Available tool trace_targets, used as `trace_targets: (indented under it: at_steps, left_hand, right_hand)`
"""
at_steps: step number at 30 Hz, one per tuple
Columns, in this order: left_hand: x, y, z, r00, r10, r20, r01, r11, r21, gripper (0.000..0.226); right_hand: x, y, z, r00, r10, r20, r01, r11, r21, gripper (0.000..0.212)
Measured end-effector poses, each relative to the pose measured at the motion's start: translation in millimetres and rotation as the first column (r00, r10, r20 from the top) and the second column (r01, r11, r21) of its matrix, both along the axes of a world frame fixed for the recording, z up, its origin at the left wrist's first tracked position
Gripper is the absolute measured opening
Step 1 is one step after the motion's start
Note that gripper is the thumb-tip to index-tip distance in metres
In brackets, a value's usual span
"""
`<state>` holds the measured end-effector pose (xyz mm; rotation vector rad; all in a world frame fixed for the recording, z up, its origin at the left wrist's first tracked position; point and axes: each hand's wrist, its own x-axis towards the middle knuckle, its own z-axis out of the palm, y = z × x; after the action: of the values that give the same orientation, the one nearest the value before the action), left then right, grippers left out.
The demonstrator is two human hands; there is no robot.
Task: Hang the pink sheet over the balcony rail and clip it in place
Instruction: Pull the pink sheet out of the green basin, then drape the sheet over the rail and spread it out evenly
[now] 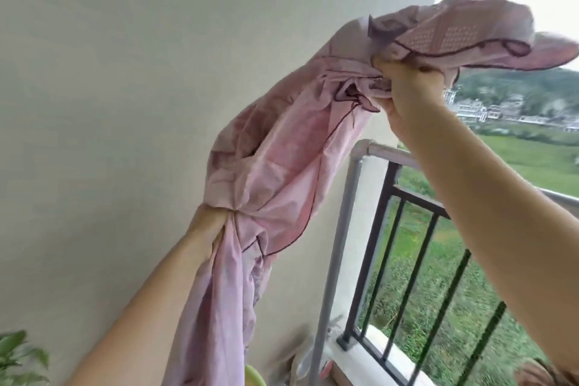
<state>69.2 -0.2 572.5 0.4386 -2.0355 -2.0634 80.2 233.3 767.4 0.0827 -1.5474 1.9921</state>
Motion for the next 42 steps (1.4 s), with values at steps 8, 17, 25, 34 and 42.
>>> trace_targets:
  at_steps: [8,17,25,34,42]
  left_hand:
    - [71.5,73.9,165.9,0.597,-0.634,-0.492,0.75,0.658,0.063,0.03]
    - [136.3,231.5,301.6,0.379,-0.603,-0.702,0.745,0.649,-0.155,0.027]
    - [146.5,395.7,302.5,0.343,-0.629,-0.698,0.652,0.694,-0.305,0.037]
    - [109.1,499.9,187.3,0.535,-0.816,-0.219,0.463,0.5,-0.731,0.039]
    - [144.4,448.1,173.2,0.518,-0.767,-0.378,0.313,0.581,-0.751,0.02]
  right_hand:
    - [41.1,67.5,4.1,0.837,-0.455,-0.304,0.546,0.662,0.513,0.022]
    - [128.3,204.5,84.4,0.397,-0.554,-0.732,0.904,0.098,0.416,0.041]
    - [211.2,347.2,117.3,0.343,-0.546,-0.765,0.689,-0.408,0.6,0.081]
    - [235.2,403.2,10.0,0.563,-0.827,0.009,-0.147,-0.09,0.985,0.025]
    - [257.5,334.2,-18.9,0.817,-0.574,0.062,0.0,0.107,0.994,0.016]
